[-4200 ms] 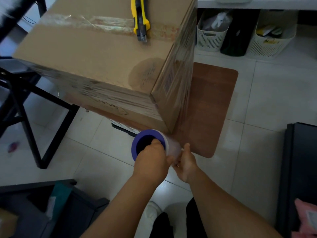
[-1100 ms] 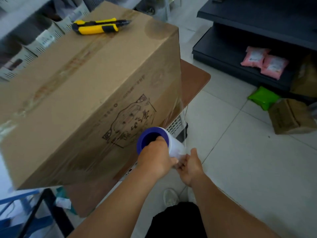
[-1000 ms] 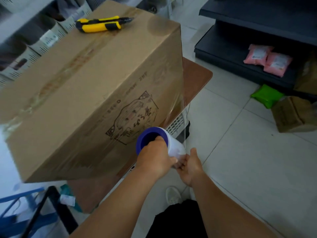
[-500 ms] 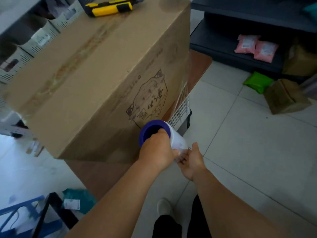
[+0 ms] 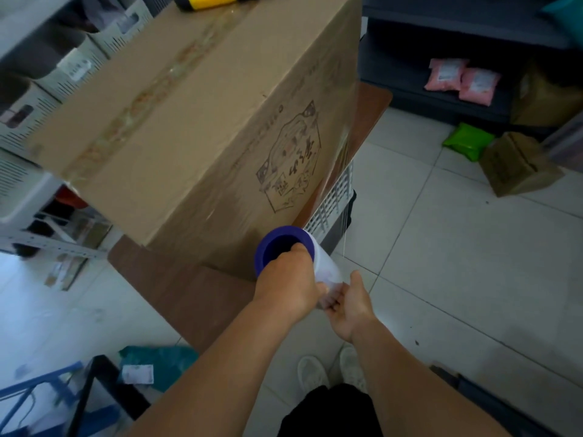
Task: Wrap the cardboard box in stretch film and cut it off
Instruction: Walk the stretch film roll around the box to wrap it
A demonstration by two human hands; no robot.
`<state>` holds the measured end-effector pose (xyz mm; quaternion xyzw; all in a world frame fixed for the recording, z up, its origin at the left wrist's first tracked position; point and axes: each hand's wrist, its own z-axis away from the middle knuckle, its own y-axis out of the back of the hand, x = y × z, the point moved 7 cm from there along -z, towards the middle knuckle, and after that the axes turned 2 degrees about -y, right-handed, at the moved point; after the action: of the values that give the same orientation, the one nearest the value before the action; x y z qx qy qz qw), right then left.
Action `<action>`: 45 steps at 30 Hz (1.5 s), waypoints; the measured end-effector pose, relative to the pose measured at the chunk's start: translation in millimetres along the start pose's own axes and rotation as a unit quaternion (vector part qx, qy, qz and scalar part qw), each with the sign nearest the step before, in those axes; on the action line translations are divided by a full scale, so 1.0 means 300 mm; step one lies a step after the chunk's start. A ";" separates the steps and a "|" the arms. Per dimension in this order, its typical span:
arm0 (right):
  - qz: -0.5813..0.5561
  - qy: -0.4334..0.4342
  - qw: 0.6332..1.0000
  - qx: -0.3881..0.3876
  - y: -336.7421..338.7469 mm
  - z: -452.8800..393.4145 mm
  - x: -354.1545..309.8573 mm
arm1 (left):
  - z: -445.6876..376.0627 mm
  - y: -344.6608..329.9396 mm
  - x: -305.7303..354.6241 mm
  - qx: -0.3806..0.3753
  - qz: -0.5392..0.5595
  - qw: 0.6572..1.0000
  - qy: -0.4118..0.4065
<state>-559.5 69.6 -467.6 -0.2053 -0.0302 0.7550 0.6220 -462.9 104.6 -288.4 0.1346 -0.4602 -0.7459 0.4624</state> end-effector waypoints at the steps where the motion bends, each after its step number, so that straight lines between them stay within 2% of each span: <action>1: 0.004 0.000 1.000 -0.001 0.000 0.000 0.006 | 0.006 -0.003 -0.006 0.002 0.000 1.000 0.003; 11: 0.029 -0.021 0.999 -0.007 -0.011 0.032 0.060 | 0.069 -0.009 -0.045 0.022 0.011 0.999 0.021; 16: -0.002 -0.006 1.000 -0.017 -0.022 0.074 0.097 | 0.104 -0.018 -0.082 0.026 0.008 1.000 0.010; 26: -0.016 0.011 1.000 -0.025 -0.062 0.121 0.268 | 0.194 -0.044 -0.212 0.018 -0.004 1.000 -0.010; 45: 0.004 -0.023 1.000 -0.010 -0.171 0.090 0.556 | 0.285 -0.100 -0.468 -0.001 -0.041 0.999 -0.003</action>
<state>-545.1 245.5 -473.0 -0.1940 -0.0512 0.7618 0.6160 -458.2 271.4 -298.1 0.1508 -0.4544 -0.7651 0.4306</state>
